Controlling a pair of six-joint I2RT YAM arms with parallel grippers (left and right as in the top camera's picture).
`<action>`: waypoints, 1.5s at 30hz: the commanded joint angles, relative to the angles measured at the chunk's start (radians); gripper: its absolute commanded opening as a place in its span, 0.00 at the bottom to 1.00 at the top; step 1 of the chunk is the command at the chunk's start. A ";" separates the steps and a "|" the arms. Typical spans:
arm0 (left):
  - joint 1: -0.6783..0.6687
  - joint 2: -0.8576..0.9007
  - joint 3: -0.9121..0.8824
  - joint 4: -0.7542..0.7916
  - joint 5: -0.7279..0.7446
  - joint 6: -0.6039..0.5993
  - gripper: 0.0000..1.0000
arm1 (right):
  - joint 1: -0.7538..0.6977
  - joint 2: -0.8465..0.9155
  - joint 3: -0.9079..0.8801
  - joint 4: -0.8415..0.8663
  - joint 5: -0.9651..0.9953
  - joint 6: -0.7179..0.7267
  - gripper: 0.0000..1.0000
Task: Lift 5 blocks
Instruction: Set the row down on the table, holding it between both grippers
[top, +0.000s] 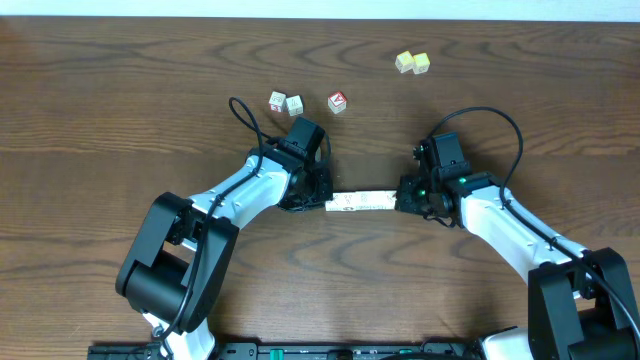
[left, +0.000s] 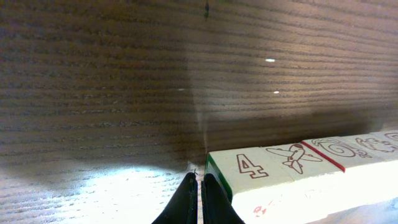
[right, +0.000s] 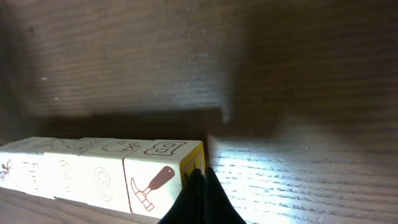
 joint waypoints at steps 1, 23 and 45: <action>-0.053 -0.002 0.018 0.033 0.159 -0.013 0.07 | 0.060 0.001 -0.014 0.033 -0.204 0.018 0.01; -0.052 -0.002 0.018 0.041 0.158 -0.004 0.07 | 0.059 0.001 -0.051 0.077 -0.077 0.008 0.01; -0.052 -0.002 0.018 -0.024 -0.019 -0.004 0.22 | 0.044 0.001 -0.042 0.077 -0.032 -0.010 0.06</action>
